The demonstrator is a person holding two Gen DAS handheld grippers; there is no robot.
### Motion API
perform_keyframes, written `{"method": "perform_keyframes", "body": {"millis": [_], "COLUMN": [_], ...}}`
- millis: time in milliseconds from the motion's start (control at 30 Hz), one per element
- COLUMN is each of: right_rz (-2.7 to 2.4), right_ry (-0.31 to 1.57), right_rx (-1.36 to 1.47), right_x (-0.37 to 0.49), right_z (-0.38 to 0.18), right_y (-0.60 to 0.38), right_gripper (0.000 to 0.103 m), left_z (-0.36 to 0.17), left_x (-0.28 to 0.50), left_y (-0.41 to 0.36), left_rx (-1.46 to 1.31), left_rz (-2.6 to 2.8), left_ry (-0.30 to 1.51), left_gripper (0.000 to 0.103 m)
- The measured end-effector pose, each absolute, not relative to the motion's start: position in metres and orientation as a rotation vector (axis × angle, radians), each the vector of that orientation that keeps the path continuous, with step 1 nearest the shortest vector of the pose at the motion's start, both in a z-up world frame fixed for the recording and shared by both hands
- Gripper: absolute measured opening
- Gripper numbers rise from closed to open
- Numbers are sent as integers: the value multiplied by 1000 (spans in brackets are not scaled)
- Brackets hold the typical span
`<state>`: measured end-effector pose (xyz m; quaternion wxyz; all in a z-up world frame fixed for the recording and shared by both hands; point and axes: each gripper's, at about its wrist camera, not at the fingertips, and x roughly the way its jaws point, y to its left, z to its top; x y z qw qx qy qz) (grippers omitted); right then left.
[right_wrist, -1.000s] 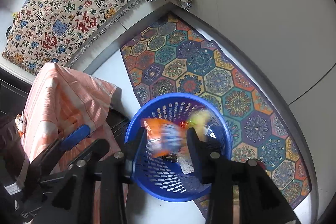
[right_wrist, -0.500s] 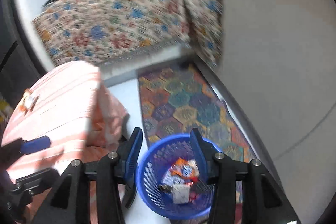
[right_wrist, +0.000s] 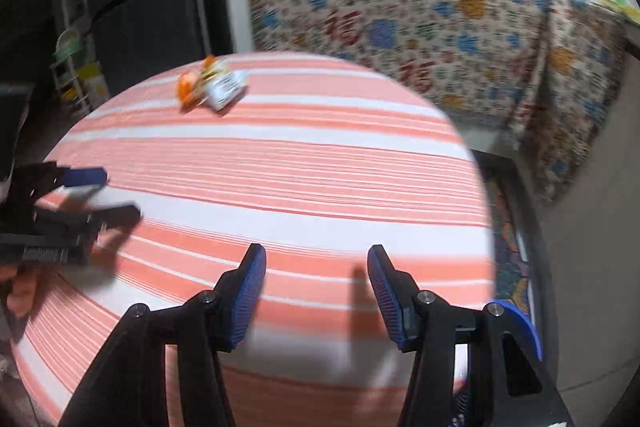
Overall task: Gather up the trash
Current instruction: 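Move both open tools back toward the table, then grasp the yellow-white snack wrapper with the right tool and lift it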
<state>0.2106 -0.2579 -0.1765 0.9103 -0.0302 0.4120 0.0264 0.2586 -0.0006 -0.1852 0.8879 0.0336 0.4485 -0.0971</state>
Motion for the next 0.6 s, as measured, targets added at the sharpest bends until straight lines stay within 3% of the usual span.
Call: {"method": "perform_keyframes", "body": {"millis": [67,200,600], "right_rz": [81,104,175], "right_ry": [872,901,945], "right_rx": [-72,-107,-114], "right_x": [218,231,313], "right_z": [-182,-193,-199], "right_y": [-247,-233,-202], "right_gripper": [54,56,63], "left_z": [-185,-190,-190], "left_x": [267,281,350], "left_y": [6,14,36], "left_rx": [68,82,67], "left_rz": [-186,-148,-145], "left_ry": [929,952,954], "left_gripper": [89,103,103]}}
